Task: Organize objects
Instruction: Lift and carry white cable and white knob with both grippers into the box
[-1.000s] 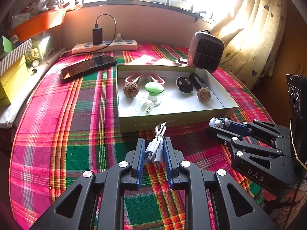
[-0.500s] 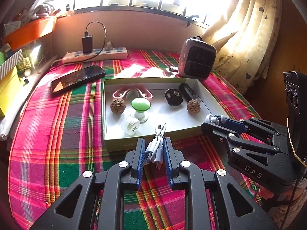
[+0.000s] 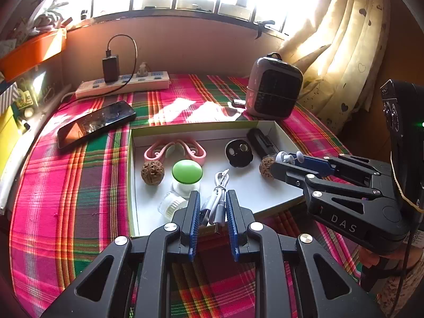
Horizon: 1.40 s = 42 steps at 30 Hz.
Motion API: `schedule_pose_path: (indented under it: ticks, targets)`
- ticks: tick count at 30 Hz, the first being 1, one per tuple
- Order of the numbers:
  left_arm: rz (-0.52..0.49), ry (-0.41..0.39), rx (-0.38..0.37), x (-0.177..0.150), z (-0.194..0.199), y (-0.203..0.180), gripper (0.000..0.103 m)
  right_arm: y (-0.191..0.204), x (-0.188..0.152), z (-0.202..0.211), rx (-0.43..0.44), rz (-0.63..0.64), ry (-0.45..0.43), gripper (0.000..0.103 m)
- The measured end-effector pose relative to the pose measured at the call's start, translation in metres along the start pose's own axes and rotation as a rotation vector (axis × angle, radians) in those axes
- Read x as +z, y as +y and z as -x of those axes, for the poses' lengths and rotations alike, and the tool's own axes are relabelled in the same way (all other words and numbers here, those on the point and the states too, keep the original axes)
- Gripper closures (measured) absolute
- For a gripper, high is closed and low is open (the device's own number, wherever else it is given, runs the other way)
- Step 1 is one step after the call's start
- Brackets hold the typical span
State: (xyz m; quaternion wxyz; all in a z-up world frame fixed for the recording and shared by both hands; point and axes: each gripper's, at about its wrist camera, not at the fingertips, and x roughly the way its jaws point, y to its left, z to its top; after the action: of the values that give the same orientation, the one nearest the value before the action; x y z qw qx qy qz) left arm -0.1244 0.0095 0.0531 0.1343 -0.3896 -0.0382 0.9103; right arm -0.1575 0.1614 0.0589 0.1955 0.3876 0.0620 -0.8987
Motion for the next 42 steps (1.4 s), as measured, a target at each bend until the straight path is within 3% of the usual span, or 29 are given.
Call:
schedule_pose_path:
  ticks: [17, 42]
  targets:
    - [-0.002, 0.066, 0.004, 0.007, -0.036, 0.002, 0.085, 0.004, 0.043, -0.051, 0.059, 0.050, 0.050, 0.076]
    - [0.032, 0.102, -0.032, 0.007, -0.054, 0.008, 0.084, 0.018, 0.056, -0.097, 0.033, 0.114, 0.146, 0.076]
